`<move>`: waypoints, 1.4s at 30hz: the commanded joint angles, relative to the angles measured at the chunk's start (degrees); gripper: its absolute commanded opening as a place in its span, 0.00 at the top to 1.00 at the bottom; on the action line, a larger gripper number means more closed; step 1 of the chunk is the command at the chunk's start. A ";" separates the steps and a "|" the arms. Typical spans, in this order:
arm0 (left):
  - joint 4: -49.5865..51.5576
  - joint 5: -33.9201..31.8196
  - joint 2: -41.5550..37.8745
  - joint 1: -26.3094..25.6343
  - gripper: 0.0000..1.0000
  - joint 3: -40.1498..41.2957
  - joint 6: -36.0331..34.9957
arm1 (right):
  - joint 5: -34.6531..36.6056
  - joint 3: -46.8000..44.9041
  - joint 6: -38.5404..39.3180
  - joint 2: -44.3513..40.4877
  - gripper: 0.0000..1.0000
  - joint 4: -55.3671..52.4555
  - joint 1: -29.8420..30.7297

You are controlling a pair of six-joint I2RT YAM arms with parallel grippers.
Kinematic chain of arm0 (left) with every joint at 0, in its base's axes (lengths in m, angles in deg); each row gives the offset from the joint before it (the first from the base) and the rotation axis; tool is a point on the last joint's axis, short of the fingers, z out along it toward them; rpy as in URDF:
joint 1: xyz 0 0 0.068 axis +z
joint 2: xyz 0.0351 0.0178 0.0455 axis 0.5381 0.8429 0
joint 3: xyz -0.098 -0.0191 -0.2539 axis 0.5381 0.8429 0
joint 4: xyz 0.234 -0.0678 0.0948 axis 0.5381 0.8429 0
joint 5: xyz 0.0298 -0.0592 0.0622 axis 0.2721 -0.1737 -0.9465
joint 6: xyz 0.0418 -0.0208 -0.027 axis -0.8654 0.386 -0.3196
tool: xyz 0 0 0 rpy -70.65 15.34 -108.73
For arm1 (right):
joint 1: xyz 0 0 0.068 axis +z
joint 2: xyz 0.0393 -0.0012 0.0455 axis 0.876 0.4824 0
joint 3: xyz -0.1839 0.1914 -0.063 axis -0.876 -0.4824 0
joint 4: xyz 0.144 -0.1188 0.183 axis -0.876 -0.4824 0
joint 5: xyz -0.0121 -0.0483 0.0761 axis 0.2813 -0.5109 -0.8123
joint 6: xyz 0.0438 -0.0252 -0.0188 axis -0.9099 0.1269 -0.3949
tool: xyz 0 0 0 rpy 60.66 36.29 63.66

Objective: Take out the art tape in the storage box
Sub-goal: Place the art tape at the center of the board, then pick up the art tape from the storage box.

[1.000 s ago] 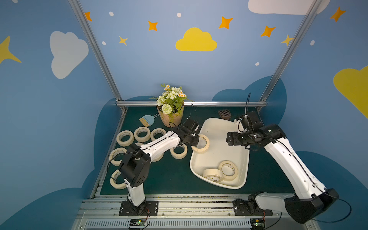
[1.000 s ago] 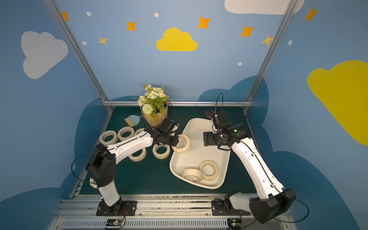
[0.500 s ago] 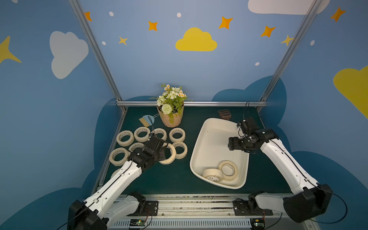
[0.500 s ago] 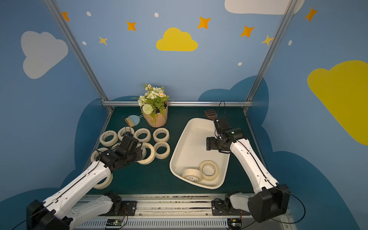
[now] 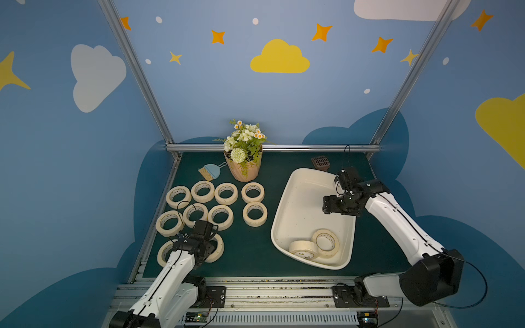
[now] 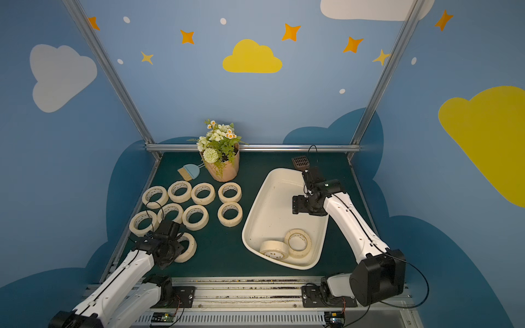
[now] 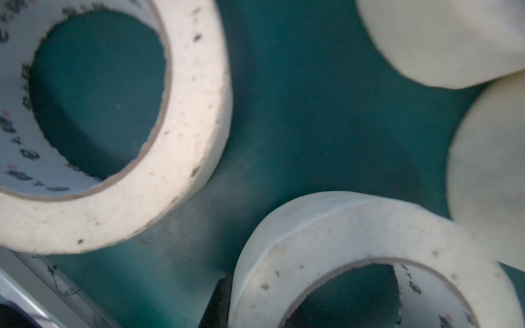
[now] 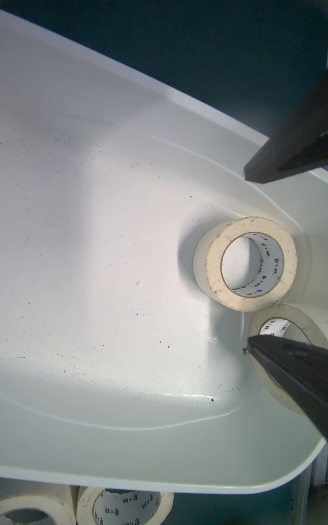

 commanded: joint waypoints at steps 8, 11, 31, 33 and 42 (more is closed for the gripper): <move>-5.13 -0.52 1.16 6.78 0.92 0.98 -1.73 | -7.59 -0.91 3.47 2.87 0.10 -2.07 0.24; -5.22 -0.64 0.23 6.94 0.83 1.35 -1.64 | -7.59 -3.04 3.50 3.45 0.10 -2.20 2.02; -7.11 6.12 -13.92 3.89 0.02 -7.91 -15.79 | -6.74 -12.15 1.00 14.77 0.11 0.85 -2.46; -7.91 2.81 -12.54 1.22 0.02 -10.32 -16.78 | -7.41 -12.99 0.55 15.11 0.11 2.02 -2.58; -19.03 -5.04 4.38 -13.39 0.02 -20.34 -22.34 | -6.56 -13.97 0.34 17.59 0.36 4.64 -2.84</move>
